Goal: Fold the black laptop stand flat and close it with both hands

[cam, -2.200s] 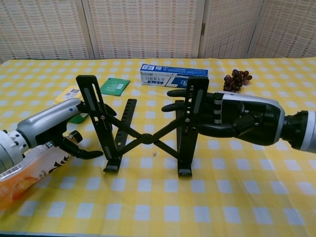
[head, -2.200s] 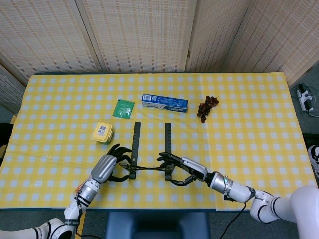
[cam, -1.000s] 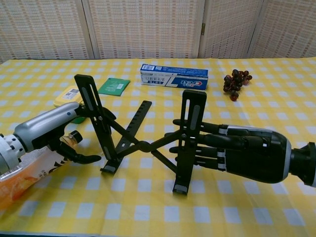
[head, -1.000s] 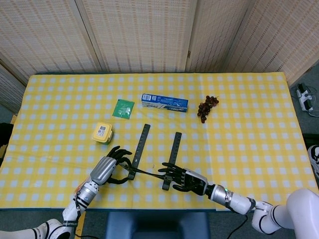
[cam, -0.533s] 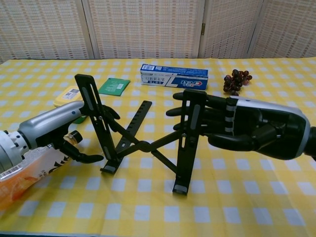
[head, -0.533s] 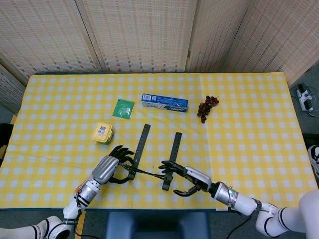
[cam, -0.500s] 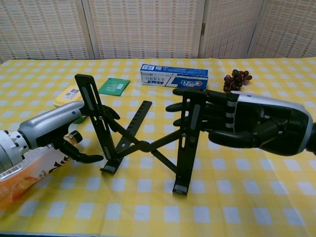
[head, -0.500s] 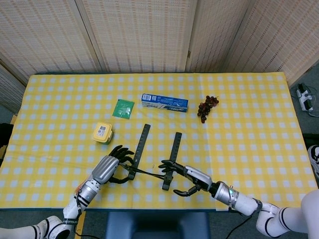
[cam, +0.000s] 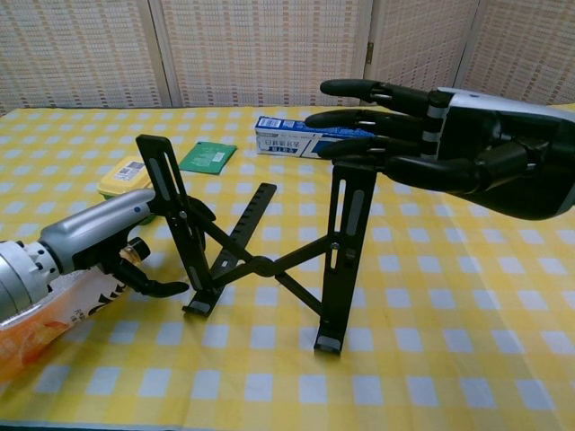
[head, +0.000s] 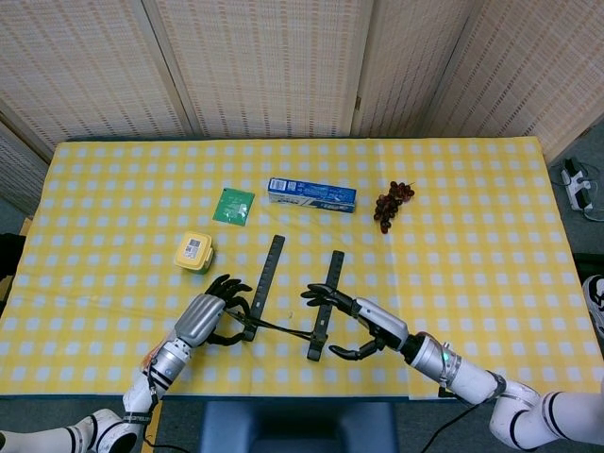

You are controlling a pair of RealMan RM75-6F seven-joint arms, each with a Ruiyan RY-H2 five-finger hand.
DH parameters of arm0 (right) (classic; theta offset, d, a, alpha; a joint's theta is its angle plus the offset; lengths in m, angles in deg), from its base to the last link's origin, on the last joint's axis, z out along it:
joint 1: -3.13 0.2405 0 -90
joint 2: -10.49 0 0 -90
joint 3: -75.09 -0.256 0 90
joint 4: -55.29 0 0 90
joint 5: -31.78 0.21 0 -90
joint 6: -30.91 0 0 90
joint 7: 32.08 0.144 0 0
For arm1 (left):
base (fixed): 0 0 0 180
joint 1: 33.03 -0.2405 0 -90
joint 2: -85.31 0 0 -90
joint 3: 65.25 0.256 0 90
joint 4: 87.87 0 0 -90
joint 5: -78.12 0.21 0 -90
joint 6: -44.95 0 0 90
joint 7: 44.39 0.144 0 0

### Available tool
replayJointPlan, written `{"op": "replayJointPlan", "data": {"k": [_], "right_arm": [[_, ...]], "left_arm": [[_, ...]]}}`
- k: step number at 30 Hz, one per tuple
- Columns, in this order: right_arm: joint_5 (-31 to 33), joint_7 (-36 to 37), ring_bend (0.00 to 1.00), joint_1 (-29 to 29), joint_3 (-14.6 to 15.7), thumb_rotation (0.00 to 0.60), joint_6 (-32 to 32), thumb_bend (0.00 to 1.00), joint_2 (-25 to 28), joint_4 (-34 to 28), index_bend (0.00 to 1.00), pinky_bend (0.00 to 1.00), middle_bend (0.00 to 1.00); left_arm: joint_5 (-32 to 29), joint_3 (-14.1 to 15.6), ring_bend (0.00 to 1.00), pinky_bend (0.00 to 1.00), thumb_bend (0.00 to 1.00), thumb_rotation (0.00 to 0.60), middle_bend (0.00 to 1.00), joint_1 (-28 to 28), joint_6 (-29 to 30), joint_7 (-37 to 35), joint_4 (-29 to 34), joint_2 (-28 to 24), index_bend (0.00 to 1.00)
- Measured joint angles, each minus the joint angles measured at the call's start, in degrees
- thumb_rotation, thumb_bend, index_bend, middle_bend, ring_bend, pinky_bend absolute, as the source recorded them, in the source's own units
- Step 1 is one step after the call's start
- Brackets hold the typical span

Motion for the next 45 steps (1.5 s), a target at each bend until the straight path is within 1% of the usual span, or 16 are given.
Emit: {"op": "replayJointPlan", "data": {"k": [4, 10, 22, 38, 45], "right_arm": [[-0.1, 0.5, 0.12, -0.2, -0.1, 0.6, 0.1, 0.41, -0.1, 0.3, 0.0, 0.0, 0.11], [-0.2, 1.4, 0.12, -0.6, -0.2, 0.6, 0.2, 0.41, -0.3, 0.9, 0.0, 0.0, 0.11], [-0.8, 2.9, 0.12, -0.9, -0.2, 0.6, 0.3, 0.41, -0.6, 1.9, 0.0, 0.0, 0.11], [-1.0, 2.8, 0.12, -1.5, 0.2, 0.6, 0.0, 0.41, -0.8, 2.1, 0.0, 0.0, 0.11], [-1.1, 2.8, 0.12, -1.7, 0.3, 0.6, 0.0, 0.41, -1.0, 2.3, 0.0, 0.0, 0.11]], "left_arm": [[-0.8, -0.3, 0.14, 0.01, 0.35, 0.6, 0.24, 0.1, -0.7, -0.7, 0.2, 0.3, 0.51], [-1.2, -0.3, 0.14, 0.01, 0.36, 0.6, 0.24, 0.2, -1.1, -0.6, 0.2, 0.5, 0.53], [-2.0, -0.6, 0.15, 0.02, 0.38, 0.6, 0.25, 0.0, -1.2, -0.2, -0.4, 1.0, 0.54], [-1.5, -0.1, 0.16, 0.02, 0.45, 0.6, 0.27, -0.2, -1.2, -1.4, -0.7, 1.5, 0.58], [-1.4, 0.1, 0.16, 0.02, 0.5, 0.6, 0.29, -0.2, -1.2, -1.5, -0.9, 1.8, 0.6]]}}
